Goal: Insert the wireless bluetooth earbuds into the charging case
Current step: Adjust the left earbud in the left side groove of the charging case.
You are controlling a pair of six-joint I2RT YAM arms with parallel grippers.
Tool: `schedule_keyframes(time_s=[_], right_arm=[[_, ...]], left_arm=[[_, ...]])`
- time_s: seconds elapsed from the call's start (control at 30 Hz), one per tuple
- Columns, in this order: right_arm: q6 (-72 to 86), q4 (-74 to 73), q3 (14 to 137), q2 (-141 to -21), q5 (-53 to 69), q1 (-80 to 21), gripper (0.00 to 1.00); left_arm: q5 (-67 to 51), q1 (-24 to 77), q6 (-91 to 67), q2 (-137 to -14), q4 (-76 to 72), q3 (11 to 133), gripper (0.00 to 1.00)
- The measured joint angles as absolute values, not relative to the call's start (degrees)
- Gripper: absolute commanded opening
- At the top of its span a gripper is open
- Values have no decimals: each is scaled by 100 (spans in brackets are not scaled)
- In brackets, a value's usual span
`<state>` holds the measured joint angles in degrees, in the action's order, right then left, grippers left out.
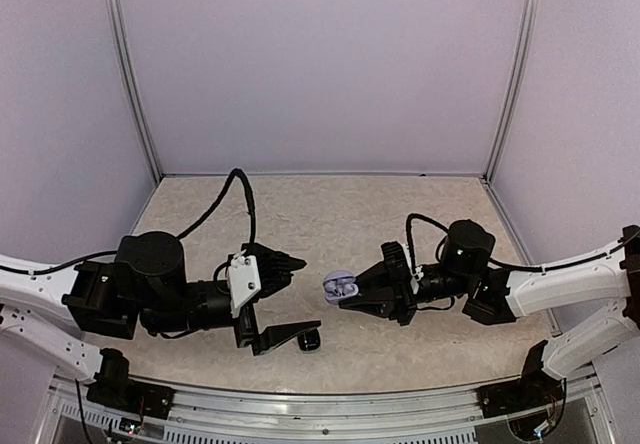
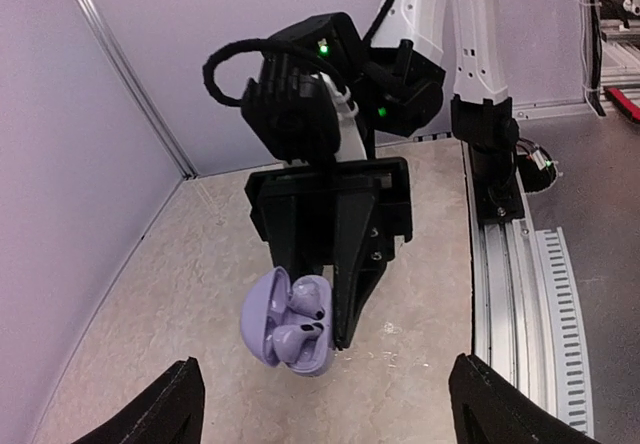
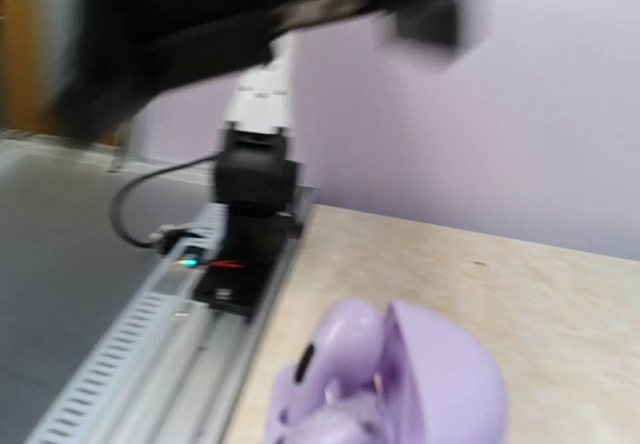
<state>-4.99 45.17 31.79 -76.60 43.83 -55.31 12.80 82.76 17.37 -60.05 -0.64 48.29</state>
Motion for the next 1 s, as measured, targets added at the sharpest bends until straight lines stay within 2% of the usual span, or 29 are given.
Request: schedule_keyframes(time_s=[0.2,1.0], right_arm=[[-534,4578,2943,-7452,3800,-5531,0],[-532,4622,2816,-7397,3719,-5575,0]], left_arm=[[1153,8335,1730,-6536,-309,4744,70],[1063,8204,1962,-7015,-646,4724,68]])
